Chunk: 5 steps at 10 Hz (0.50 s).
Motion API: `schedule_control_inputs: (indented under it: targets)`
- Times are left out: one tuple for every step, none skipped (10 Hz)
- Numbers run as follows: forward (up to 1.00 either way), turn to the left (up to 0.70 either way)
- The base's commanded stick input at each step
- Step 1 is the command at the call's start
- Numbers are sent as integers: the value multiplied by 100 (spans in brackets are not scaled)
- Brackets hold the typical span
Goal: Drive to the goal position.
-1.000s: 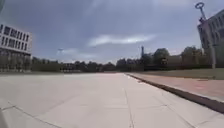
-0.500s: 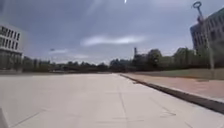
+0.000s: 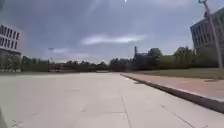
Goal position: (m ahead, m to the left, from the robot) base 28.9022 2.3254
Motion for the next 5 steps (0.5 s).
schedule_control_inputs:
  targets:
    - [100,-1]
    - [100,-3]
    - [100,-36]
    - [100,-25]
    - [100,-4]
